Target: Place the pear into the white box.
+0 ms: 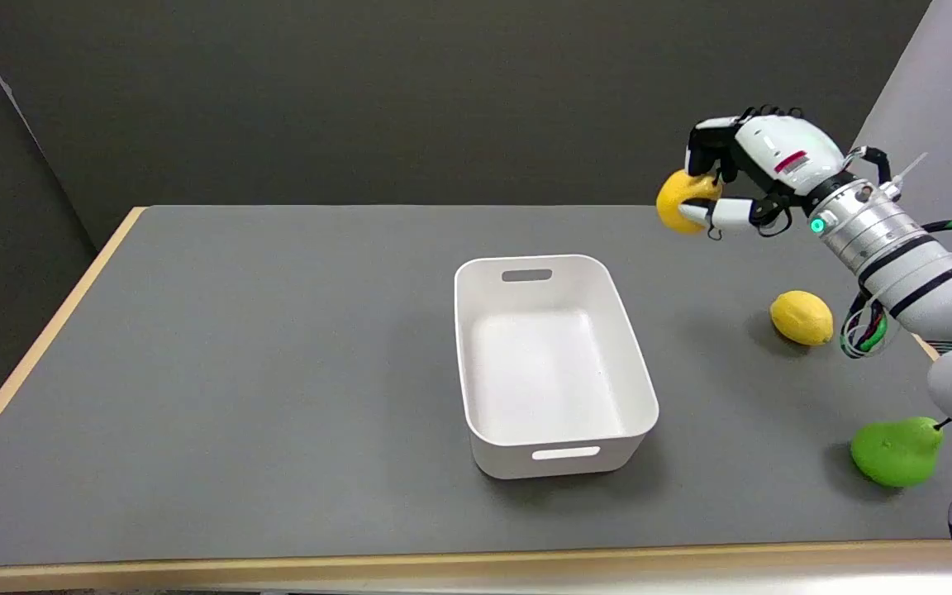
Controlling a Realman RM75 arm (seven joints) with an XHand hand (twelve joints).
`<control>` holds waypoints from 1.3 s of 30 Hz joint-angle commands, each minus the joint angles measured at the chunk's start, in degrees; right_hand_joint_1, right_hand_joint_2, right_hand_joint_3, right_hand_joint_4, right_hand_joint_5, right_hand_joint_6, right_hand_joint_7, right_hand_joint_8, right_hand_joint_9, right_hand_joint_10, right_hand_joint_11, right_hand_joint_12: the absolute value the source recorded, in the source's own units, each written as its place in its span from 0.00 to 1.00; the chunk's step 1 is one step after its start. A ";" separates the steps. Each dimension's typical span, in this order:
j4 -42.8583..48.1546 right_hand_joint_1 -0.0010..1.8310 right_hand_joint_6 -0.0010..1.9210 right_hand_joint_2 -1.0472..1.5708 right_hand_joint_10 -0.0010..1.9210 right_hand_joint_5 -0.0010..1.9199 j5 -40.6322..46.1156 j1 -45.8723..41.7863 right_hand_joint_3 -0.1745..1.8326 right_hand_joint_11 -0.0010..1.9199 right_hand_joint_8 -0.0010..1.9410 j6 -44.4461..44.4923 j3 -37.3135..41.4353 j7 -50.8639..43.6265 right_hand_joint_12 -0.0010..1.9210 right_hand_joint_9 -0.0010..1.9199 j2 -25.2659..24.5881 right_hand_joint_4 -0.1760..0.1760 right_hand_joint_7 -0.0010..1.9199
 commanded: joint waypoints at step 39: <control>-11.27 0.46 0.32 0.64 0.55 0.17 -12.45 3.43 0.56 0.10 0.33 19.64 -32.04 26.91 0.87 0.22 -3.16 0.72 0.25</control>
